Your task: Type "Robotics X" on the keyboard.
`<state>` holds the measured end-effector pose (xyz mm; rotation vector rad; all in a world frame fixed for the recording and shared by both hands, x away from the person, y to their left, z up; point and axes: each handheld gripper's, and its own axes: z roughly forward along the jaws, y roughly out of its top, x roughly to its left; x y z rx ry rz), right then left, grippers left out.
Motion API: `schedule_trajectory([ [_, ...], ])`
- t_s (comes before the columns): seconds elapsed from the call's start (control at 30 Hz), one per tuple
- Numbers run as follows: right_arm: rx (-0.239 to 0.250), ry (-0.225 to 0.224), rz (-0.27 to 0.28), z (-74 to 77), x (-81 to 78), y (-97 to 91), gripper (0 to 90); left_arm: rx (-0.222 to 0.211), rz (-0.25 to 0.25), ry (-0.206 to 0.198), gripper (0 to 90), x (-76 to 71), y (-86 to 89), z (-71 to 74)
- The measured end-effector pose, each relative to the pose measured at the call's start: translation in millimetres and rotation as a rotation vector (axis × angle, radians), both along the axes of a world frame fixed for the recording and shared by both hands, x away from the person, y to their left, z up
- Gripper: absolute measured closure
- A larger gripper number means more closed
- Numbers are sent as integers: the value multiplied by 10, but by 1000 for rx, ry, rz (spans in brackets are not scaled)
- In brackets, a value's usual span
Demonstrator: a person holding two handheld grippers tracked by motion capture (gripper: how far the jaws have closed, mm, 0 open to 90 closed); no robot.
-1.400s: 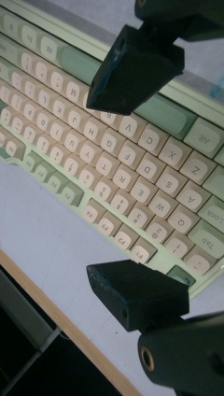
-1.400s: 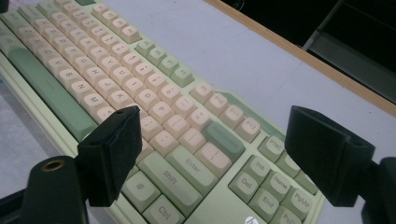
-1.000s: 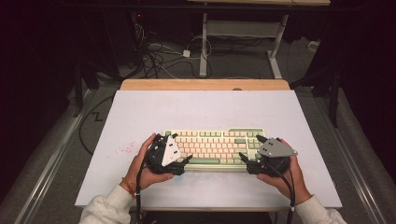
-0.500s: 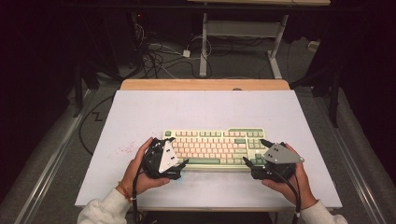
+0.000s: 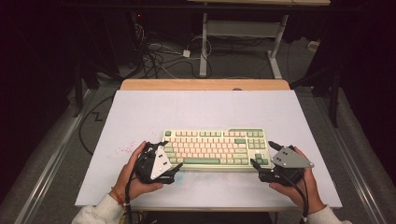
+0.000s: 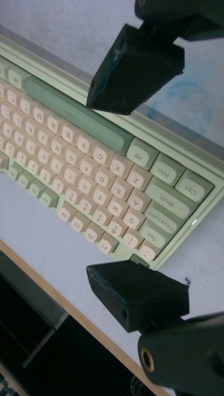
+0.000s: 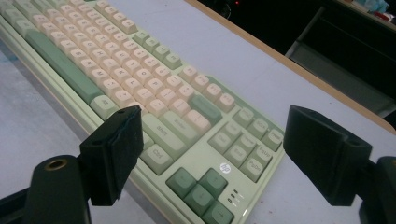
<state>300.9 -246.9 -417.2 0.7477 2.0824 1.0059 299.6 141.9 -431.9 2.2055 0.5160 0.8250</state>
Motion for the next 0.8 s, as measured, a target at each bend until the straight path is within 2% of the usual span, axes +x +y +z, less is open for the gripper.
schedule_trajectory([
  [0.37,2,-6,-16,-18,-52,-116,203,8,11,5,167,-38,130,-65],
  [0.8,2,-7,-50,-56,-107,-271,202,19,51,19,167,-61,269,-146],
])
